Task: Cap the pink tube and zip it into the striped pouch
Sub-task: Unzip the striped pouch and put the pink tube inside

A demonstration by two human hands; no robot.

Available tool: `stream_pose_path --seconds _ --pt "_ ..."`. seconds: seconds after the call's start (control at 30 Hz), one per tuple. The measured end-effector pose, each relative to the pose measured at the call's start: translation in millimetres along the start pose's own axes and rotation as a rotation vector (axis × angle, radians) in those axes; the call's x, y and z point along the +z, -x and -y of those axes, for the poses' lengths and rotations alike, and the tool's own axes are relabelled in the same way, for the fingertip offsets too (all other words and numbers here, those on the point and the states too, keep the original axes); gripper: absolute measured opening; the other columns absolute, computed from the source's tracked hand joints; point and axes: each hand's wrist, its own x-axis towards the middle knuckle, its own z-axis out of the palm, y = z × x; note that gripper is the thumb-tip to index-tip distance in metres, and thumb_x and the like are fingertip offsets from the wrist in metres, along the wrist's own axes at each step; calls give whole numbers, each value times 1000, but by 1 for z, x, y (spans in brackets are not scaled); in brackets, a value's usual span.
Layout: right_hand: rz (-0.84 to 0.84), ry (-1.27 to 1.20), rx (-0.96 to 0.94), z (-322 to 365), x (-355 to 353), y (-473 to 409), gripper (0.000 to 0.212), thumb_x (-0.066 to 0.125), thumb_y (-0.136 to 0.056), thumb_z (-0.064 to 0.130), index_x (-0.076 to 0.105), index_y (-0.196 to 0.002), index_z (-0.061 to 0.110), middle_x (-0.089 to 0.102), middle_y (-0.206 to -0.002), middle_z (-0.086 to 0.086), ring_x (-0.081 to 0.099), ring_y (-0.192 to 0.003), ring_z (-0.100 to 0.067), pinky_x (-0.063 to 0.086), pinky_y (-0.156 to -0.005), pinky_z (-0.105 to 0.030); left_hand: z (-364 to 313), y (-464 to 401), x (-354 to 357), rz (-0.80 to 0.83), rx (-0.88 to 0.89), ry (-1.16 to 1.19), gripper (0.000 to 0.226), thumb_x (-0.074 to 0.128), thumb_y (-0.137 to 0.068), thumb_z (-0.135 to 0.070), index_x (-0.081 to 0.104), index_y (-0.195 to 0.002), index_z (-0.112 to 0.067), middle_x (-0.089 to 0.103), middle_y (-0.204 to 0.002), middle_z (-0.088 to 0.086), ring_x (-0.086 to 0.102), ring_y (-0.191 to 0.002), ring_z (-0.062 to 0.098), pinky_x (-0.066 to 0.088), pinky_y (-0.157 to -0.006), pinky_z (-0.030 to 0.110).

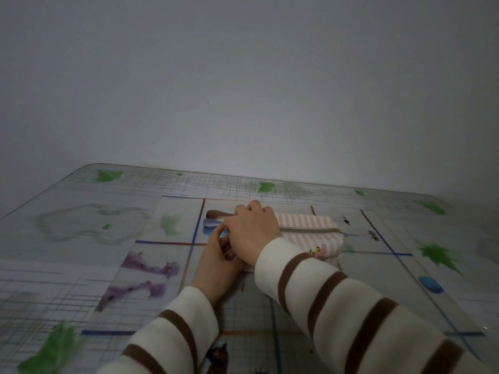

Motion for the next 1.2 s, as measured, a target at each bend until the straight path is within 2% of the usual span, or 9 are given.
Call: stream_pose_path --seconds 0.23,0.33,0.47,0.53,0.67,0.83,0.97,1.1,1.2 --pt "-70 -53 -7 -2 5 -2 21 44 -93 24 52 -111 16 57 -113 -8 46 -107 -32 39 -86 -44 1 0 0 -29 30 -83 58 70 -78 -13 43 -130 -17 47 -83 -25 42 -67 -38 27 -50 -12" --pt "-121 -97 -17 -4 5 -3 19 44 -94 23 50 -110 14 58 -110 -9 48 -103 -32 39 -81 -41 1 1 0 -46 35 -98 46 69 -80 -18 49 -121 -22 52 -87 -22 52 -70 -19 30 -52 -11" --pt "-129 -161 -4 -7 4 -3 17 45 -94 22 51 -107 13 58 -109 -9 49 -103 -31 39 -80 -40 3 1 -3 -87 6 58 28 61 -86 -19 55 -111 -29 63 -97 -18 59 -93 -4 44 -61 6" --pt "-129 -204 12 -9 2 -3 14 47 -92 21 53 -104 14 58 -107 -8 50 -101 -30 38 -78 -39 3 0 -5 -142 5 124 22 59 -88 -20 61 -109 -27 67 -100 -13 61 -94 1 45 -72 13" --pt "-112 -277 59 -12 -2 -4 10 49 -90 20 56 -96 16 59 -102 -6 50 -97 -27 34 -71 -35 -1 -6 -9 -182 34 150 15 59 -88 -18 67 -98 -25 70 -94 -10 64 -90 4 49 -81 22" --pt "-65 -374 103 -16 -4 -6 13 50 -90 21 62 -93 16 62 -101 -6 53 -96 -26 43 -73 -36 -7 -13 -14 -211 93 117 12 61 -86 -10 67 -89 -19 68 -85 -7 62 -82 3 45 -70 11" --pt "-36 -443 134 -19 -5 -6 13 51 -89 23 64 -92 20 61 -103 -5 55 -96 -24 46 -75 -34 -11 -16 -20 -247 126 118 7 62 -85 -10 67 -87 -15 67 -81 -1 60 -74 6 46 -67 19" --pt "-29 -418 129 -18 -2 -8 18 53 -89 23 67 -99 19 60 -101 -6 55 -94 -25 45 -70 -32 -16 -17 -22 -271 152 176 17 64 -83 -8 65 -76 -23 67 -78 -3 60 -65 -3 48 -62 14" --pt "-47 -417 116 -18 1 -9 17 54 -87 25 67 -95 16 59 -98 -7 51 -101 -25 40 -68 -31 -20 -18 -22 -281 146 224 13 65 -82 -5 66 -78 -18 69 -79 2 61 -69 6 49 -63 16"
